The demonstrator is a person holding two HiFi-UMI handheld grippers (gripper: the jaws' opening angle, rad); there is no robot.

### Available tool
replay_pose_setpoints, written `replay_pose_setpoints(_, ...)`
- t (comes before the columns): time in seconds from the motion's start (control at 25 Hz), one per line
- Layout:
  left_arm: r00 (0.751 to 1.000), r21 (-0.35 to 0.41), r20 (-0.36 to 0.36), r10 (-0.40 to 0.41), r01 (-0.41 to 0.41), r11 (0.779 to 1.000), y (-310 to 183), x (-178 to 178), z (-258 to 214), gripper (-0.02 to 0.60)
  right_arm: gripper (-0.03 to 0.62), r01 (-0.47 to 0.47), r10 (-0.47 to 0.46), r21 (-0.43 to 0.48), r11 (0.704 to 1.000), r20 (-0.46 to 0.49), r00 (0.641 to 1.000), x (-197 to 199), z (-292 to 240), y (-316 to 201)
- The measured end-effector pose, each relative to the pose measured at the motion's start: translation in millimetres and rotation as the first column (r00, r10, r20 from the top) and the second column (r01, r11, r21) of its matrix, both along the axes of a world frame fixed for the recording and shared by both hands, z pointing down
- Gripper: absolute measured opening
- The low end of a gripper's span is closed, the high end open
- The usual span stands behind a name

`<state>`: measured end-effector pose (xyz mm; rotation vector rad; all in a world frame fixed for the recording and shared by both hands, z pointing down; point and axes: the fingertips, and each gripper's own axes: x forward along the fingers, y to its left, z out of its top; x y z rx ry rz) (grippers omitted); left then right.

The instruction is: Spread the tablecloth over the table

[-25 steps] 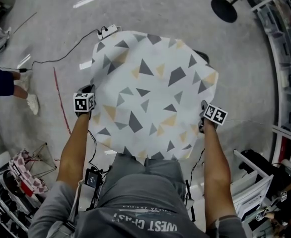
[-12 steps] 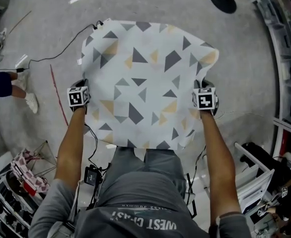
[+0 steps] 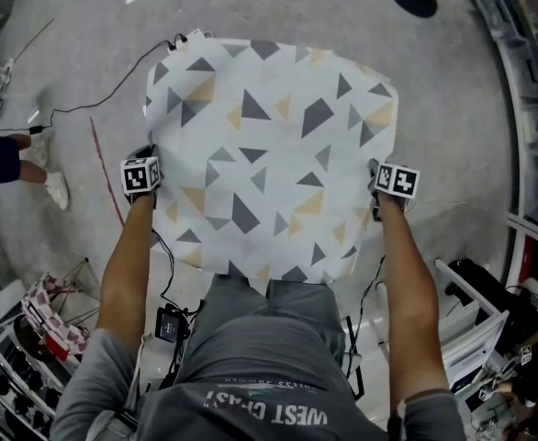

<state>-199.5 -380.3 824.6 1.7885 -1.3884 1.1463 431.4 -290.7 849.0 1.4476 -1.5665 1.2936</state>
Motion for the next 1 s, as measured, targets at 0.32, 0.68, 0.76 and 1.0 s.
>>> replay_pose_setpoints(0.32, 0.996, -0.003, -0.081, -0.049, 0.049, 0.999, 0, -4, 6, 0.011, 0.075, -0.218, 0.221, -0.042, 0.975, 0.181, 0.958, 8, 5, 3)
replay_pose_setpoints(0.68, 0.988, 0.110, 0.010, 0.156, -0.156, 0.982, -10, 11, -27, 0.003, 0.057, -0.238, 0.239, -0.028, 0.971, 0.131, 0.962, 5, 5, 14)
replay_pose_setpoints(0.76, 0.997, 0.016, -0.058, 0.057, -0.056, 0.998, -4, -1, -3, 0.009, 0.058, -0.214, 0.215, -0.022, 0.977, 0.125, 0.969, 4, 3, 9)
replay_pose_setpoints(1.0, 0.986, -0.015, -0.167, -0.011, 0.009, 1.000, -4, -6, 9, 0.015, 0.063, -0.185, 0.183, -0.001, 0.983, 0.119, 0.976, 5, 0, 2)
